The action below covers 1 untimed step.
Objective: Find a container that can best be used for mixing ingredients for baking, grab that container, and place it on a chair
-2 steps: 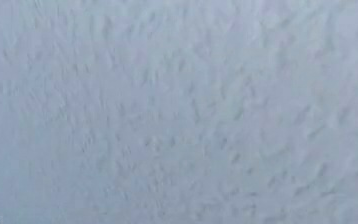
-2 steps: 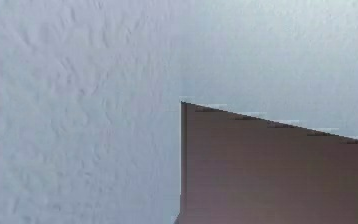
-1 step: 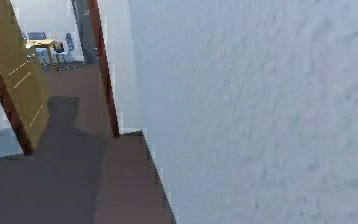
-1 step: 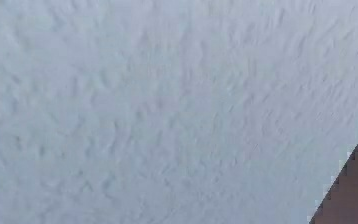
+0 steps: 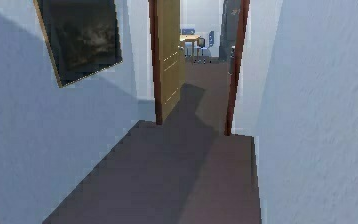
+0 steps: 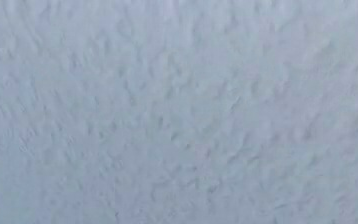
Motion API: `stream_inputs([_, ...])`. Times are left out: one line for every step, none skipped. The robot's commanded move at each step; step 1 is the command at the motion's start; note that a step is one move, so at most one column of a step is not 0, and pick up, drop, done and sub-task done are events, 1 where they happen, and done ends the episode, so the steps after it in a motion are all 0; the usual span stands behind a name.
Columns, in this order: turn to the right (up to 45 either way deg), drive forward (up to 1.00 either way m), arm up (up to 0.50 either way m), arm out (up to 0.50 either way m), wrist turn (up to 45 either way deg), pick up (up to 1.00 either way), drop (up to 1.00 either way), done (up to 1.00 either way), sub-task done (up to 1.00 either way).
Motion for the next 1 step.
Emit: stream_inputs([0.0,0.30,0.00,0.00,0.0,0.00,0.00,0.00,0.00])
